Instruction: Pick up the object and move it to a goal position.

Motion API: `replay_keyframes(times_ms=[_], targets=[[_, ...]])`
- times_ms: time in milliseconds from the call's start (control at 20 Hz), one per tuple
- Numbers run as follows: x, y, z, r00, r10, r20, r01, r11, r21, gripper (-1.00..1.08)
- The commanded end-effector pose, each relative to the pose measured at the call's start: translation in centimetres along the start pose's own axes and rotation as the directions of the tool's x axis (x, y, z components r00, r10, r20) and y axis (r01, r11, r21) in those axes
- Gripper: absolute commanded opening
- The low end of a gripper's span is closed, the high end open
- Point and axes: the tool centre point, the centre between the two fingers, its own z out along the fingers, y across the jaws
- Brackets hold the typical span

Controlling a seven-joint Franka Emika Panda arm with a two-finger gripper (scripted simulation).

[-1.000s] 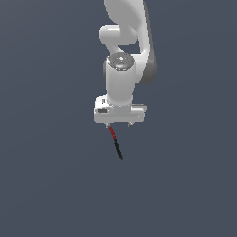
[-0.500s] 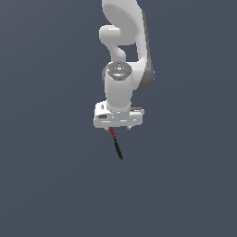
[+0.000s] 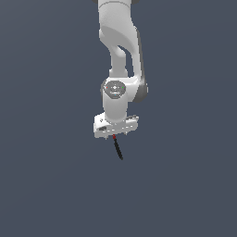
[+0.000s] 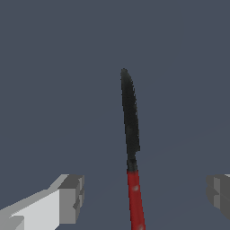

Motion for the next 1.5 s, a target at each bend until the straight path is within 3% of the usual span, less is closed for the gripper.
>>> replay_keyframes(times_ms=[0, 1350, 1400, 1450], targets=[[-0.1, 0.1, 1.2, 0.999, -0.033, -0.002, 0.033, 0.999, 0.002, 1.00], [-0.3, 0.3, 7.8, 0.997, -0.073, -0.003, 0.073, 0.997, 0.006, 1.00], [-0.3, 0.3, 7.8, 0.997, -0.073, -0.003, 0.073, 0.997, 0.006, -1.00], [-0.3, 0.3, 7.8, 0.997, -0.073, -0.003, 0.073, 0.997, 0.006, -1.00]])
